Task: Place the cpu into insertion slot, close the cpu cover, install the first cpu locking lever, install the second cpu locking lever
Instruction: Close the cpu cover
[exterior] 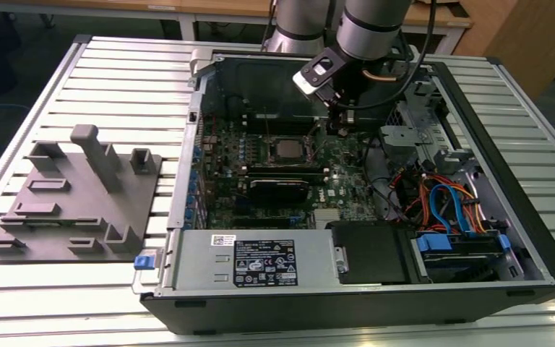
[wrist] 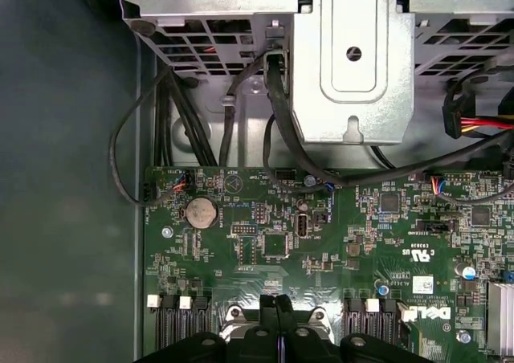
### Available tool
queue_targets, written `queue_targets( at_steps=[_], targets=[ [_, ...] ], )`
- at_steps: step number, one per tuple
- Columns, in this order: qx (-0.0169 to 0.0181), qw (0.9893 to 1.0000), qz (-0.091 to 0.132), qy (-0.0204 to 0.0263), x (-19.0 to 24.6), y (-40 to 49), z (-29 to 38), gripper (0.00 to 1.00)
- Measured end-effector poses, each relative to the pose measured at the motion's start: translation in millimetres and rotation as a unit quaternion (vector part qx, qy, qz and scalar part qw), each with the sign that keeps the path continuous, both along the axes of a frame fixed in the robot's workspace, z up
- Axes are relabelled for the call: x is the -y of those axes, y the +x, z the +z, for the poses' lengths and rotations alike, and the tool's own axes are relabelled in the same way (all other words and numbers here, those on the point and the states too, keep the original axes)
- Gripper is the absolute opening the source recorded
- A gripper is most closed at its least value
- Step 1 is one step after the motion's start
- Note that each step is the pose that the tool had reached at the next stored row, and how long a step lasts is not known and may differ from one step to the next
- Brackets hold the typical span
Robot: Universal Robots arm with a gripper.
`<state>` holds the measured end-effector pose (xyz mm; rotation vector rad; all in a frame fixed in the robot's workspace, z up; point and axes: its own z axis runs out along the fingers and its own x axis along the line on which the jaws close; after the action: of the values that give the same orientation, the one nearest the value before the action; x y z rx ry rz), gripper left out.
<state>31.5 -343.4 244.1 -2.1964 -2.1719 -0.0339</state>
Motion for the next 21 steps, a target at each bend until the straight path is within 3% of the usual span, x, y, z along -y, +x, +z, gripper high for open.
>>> queue_targets(
  at_steps=[1,21],
  targets=[
    [0.0000,1.0000,0.000,0.0000,0.0,-4.2,0.0,0.10],
    [0.0000,1.0000,0.000,0.0000,0.0,-11.9,-0.1,0.10]
  ],
)
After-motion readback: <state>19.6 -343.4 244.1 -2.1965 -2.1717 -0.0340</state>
